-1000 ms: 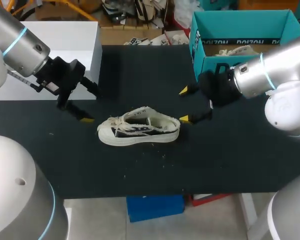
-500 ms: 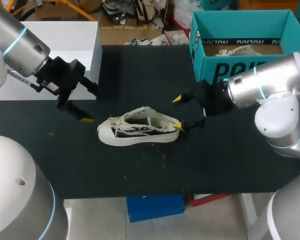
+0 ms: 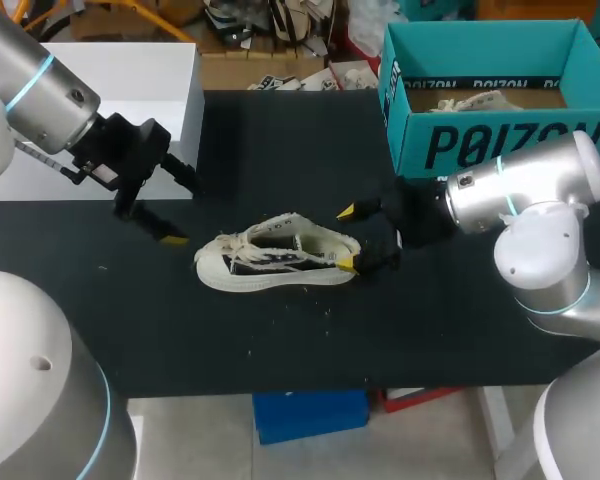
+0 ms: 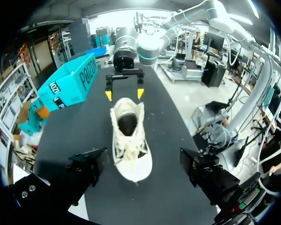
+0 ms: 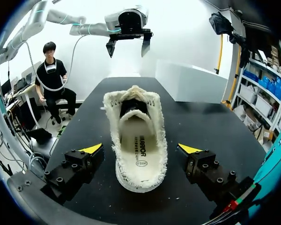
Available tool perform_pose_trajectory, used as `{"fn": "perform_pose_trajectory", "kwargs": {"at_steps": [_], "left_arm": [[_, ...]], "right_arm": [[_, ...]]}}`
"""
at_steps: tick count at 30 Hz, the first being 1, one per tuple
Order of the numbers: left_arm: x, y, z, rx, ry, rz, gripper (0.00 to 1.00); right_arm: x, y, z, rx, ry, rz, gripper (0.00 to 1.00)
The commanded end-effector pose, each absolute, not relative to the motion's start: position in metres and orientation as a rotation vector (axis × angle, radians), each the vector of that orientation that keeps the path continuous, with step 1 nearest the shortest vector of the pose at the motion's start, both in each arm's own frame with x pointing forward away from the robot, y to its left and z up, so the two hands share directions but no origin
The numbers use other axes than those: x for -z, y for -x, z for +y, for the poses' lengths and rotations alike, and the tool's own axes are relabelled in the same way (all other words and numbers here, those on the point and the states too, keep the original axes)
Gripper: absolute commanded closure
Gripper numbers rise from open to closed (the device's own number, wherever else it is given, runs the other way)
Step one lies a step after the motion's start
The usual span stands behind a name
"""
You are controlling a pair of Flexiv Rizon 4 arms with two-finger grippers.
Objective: Take the shoe out of the shoebox, open the shoe tongue, remove and reinsert the insole, then place the shoe into the shoebox
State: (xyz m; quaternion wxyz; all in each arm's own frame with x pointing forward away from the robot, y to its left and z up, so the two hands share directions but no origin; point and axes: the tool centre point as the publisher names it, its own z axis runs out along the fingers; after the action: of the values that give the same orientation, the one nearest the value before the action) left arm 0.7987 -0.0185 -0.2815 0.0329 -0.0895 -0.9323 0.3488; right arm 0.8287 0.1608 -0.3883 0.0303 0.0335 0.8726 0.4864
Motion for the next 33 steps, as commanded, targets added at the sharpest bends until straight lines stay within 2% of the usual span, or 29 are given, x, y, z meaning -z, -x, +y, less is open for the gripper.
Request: {"fn": "perform_pose_trajectory", "kwargs": {"at_steps": [1,33], "left_arm": [[0.283,-0.798,-0.019,-1.075,0.277,-2.872,0.0],[0.283,-0.798,-0.019,-1.075,0.277,-2.872,0.0]], "right_arm": [[0.396,-0.831,0.166,-1.507,-0.106,2.691,0.0],[0.433,-0.832,0.174,-1.569,-0.154,2.709,0.0]]}}
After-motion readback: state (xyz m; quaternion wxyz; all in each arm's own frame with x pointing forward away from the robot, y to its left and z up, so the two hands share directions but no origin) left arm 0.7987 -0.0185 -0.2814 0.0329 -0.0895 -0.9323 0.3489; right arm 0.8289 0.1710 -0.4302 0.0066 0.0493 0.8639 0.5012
